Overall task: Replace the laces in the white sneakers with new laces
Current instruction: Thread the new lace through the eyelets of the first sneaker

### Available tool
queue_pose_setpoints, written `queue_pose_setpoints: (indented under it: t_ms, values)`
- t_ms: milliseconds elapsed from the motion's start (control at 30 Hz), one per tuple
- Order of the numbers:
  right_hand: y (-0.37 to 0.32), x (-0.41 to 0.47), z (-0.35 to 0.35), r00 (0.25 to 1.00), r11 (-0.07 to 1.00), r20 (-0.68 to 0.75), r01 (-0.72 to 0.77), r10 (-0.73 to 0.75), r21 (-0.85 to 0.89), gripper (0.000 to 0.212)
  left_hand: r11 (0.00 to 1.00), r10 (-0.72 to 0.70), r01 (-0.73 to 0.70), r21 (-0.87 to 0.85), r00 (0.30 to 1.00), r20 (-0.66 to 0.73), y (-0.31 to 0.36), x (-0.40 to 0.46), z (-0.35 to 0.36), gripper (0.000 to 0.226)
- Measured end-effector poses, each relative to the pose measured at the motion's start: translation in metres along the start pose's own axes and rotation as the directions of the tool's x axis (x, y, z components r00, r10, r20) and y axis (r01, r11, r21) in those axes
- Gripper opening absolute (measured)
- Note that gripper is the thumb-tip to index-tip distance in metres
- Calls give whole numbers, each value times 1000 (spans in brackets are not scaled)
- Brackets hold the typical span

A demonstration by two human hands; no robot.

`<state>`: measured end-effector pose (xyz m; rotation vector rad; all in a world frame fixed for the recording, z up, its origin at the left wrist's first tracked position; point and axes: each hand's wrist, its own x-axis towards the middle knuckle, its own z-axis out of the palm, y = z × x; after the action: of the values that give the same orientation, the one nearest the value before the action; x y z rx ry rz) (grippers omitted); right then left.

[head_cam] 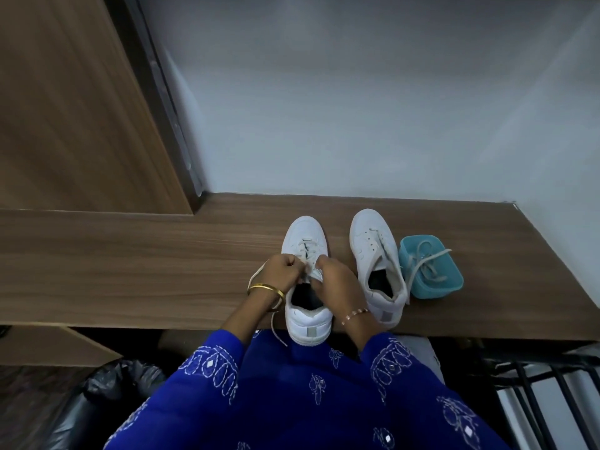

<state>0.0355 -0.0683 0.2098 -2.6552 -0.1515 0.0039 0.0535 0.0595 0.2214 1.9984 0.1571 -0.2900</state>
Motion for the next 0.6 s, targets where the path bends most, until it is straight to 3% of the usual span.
queue_pose_setpoints:
  t_ms: [200,433,600]
  values:
    - [14,-3,-2,997,978,-41,-58,67,200,9,986,3,-2,164,1000,-5,6,-2,13,26]
    - [22,-2,2,992,949,-72,-82,108,304,8,914,148,-88,395,981,-122,7,-10,18,19]
    - [25,1,3,988,935,-82,-93,128,343,11,761,233,-113,639,967,-106,9,-11,9,26]
